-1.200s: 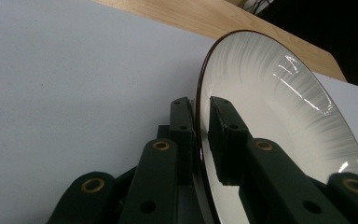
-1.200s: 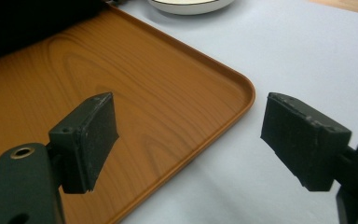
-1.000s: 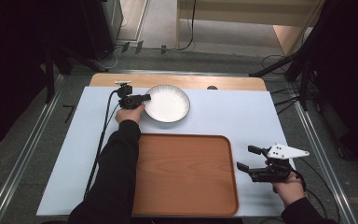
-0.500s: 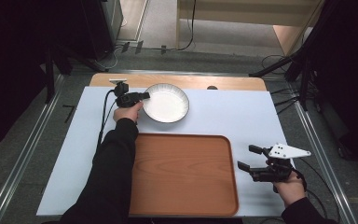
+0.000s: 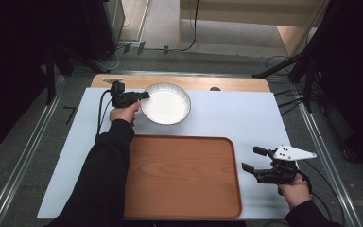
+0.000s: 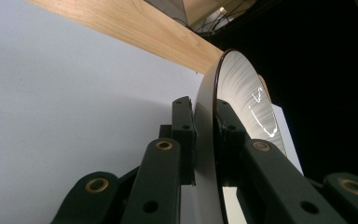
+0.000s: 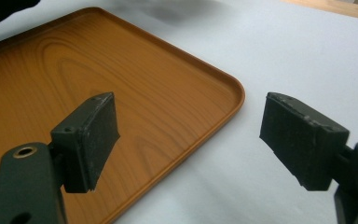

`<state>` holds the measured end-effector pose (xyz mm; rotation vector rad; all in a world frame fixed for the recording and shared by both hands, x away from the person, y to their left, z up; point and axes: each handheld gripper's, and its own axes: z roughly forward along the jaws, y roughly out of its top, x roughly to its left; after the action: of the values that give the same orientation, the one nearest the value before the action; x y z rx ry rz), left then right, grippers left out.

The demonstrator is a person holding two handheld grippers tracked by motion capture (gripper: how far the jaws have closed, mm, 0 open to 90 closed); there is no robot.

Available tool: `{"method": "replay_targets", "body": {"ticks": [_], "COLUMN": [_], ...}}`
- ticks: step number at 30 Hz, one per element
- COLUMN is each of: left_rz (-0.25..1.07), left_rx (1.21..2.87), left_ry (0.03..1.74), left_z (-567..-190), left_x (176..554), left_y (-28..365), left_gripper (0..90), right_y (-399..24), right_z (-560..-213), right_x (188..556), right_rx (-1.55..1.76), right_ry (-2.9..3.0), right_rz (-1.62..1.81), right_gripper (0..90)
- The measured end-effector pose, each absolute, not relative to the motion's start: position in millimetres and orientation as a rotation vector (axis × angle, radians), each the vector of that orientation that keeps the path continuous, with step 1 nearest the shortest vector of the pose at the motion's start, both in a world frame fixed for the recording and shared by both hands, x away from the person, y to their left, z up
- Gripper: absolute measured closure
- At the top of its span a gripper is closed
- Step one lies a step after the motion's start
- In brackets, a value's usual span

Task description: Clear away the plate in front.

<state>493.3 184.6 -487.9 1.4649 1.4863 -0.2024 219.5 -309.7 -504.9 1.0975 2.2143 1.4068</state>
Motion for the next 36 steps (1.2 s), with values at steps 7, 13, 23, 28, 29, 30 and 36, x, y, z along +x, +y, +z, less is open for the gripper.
{"method": "replay_targets", "body": {"ticks": [7, 13, 23, 28, 29, 30, 36], "left_rz": [-0.224, -0.246, -0.277, -0.305, -0.306, -0.307, -0.335], "left_rx": [1.475, 1.491, 1.523, 1.539, 1.544, 1.544, 1.551], "left_ry": [1.475, 1.465, 1.422, 1.407, 1.400, 1.398, 1.377], "left_z": [-483.4, -483.2, -477.4, -476.4, -476.6, -476.8, -481.1], "left_x": [482.8, 471.9, 453.6, 443.3, 441.8, 438.8, 427.0], "left_y": [194.7, 203.5, 207.0, 207.5, 207.9, 208.5, 211.5], "left_gripper": [81.6, 81.4, 81.3, 81.0, 81.0, 81.0, 80.8], "right_y": [-309.9, -310.5, -310.4, -310.5, -310.5, -310.8, -311.0], "right_z": [-505.1, -505.0, -504.9, -504.8, -504.8, -504.8, -504.9], "right_x": [219.5, 219.4, 219.6, 218.9, 218.9, 218.8, 218.3], "right_rx": [1.098, 1.098, 1.098, 1.100, 1.100, 1.097, 1.109], "right_ry": [2.211, 2.210, 2.209, 2.212, 2.212, 2.216, 2.216], "right_rz": [1.400, 1.397, 1.396, 1.402, 1.402, 1.397, 1.393], "right_gripper": [19.8, 19.8, 19.8, 19.8, 19.8, 19.8, 19.8]}}
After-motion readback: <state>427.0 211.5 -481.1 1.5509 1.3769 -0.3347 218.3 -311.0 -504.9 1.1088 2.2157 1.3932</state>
